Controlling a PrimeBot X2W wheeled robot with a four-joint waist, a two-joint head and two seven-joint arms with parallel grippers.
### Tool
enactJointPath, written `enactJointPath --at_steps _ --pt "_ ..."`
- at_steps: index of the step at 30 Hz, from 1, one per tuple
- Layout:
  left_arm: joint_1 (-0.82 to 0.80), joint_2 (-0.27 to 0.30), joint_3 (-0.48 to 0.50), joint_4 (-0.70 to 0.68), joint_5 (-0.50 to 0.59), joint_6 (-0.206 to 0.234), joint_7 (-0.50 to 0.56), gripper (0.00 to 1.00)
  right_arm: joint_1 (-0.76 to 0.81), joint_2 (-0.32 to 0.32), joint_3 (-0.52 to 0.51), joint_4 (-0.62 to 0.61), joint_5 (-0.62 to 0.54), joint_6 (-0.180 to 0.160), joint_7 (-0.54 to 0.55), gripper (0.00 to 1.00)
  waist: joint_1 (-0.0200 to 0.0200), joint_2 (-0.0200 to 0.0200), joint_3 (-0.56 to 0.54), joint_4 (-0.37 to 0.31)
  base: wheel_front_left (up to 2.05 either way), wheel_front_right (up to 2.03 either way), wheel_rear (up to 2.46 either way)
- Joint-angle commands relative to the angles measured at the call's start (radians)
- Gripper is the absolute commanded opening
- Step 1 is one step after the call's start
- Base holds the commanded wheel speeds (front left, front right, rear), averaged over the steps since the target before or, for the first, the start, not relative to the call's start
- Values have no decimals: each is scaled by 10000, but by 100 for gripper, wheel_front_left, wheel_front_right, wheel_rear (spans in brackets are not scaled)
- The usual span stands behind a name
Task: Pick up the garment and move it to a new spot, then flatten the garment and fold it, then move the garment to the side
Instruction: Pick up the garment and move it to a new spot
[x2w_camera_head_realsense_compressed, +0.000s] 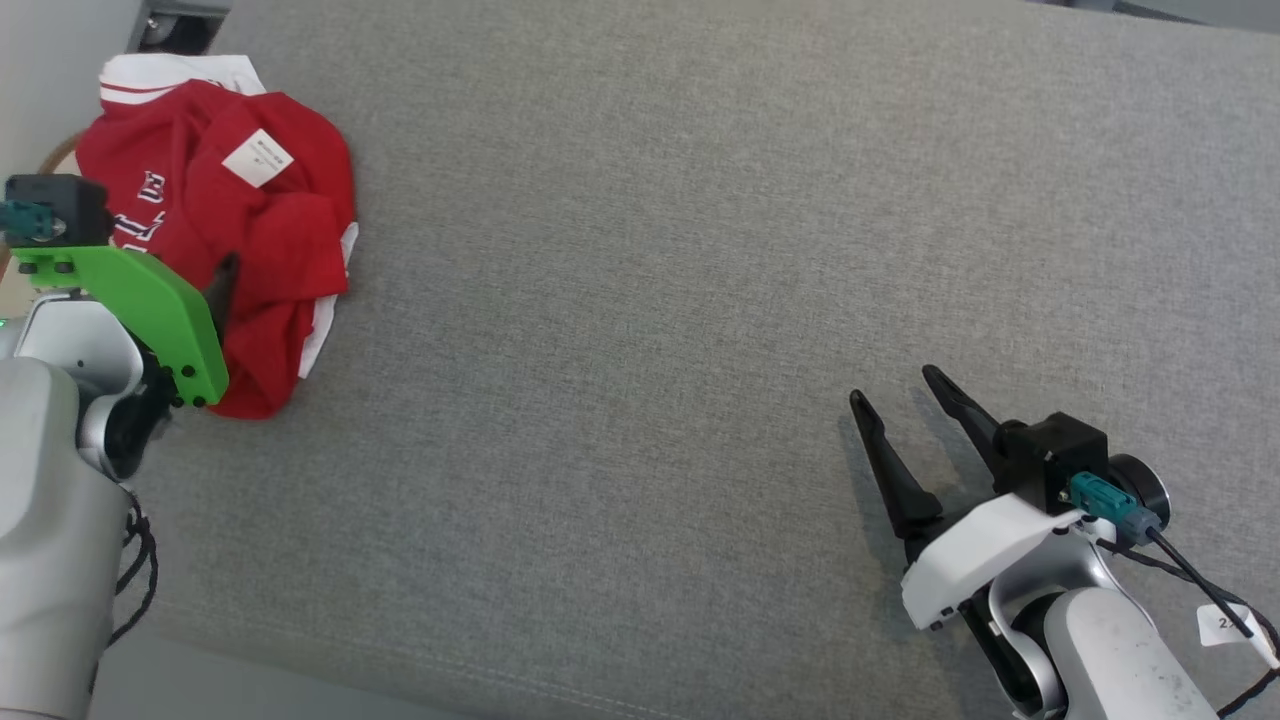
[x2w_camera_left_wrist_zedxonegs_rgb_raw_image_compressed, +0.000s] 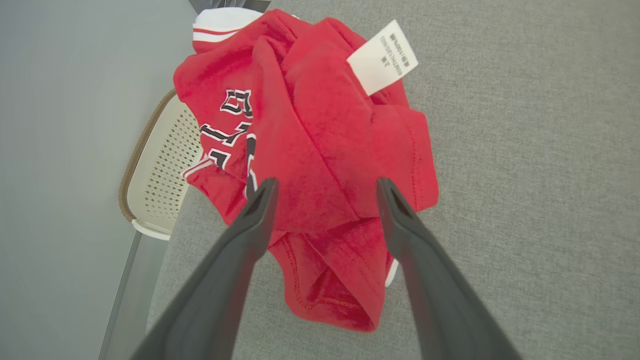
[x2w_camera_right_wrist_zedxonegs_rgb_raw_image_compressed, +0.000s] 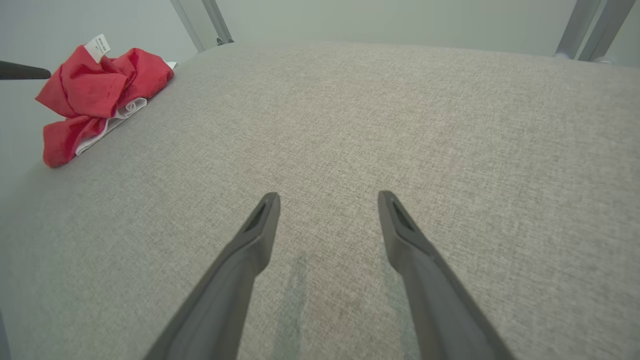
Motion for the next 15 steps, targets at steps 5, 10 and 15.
enactJointPath --at_steps 5,10,15 --pt "-603 316 -192 693 269 125 -390 100 -115 -207 59 -470 -143 -4 213 100 -1 0 1152 -762 0 0 0" --pt "-909 195 -327 1544 404 453 -262 100 -111 -281 108 -661 -206 -4 362 100 -1 0 1468 -873 0 0 0" --pt "-1148 28 -366 2113 369 586 -338 100 -69 -289 77 -741 -240 -7 394 100 -1 0 1617 -897 0 0 0"
